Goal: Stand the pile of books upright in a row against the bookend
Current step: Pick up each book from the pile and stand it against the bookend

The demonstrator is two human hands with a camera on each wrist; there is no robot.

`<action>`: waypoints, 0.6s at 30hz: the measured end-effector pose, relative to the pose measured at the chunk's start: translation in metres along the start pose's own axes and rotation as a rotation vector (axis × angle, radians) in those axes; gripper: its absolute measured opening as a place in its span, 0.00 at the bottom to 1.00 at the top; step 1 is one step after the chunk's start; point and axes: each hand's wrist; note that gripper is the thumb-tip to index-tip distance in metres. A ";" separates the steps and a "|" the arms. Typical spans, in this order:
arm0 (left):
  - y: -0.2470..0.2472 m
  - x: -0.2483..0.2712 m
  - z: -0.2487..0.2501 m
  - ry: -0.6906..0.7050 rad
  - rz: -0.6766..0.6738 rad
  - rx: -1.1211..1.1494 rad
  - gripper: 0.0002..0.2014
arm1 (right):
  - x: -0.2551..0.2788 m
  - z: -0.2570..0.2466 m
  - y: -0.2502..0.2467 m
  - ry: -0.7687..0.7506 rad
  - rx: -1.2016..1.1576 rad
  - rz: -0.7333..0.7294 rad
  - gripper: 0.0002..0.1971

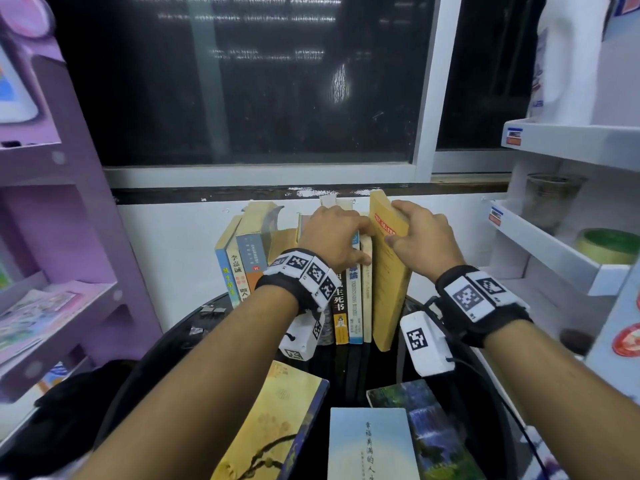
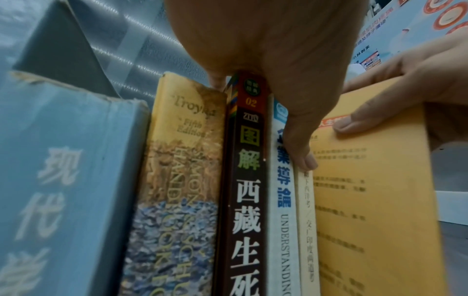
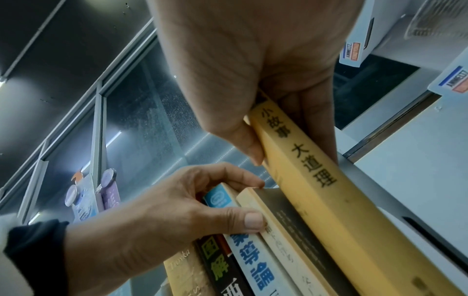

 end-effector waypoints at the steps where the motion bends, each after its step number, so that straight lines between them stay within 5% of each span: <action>1: 0.000 0.000 -0.001 -0.002 0.002 0.011 0.23 | -0.004 -0.001 0.003 0.005 -0.004 0.004 0.30; 18: 0.003 0.002 -0.005 0.001 0.011 0.055 0.24 | -0.029 -0.005 0.025 -0.042 -0.044 -0.042 0.26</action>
Point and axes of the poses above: each hand's wrist, its own x-axis away from the middle knuckle, its own y-axis out of the palm, z = x × y, and after that the axes turned 13 degrees about x, right-handed
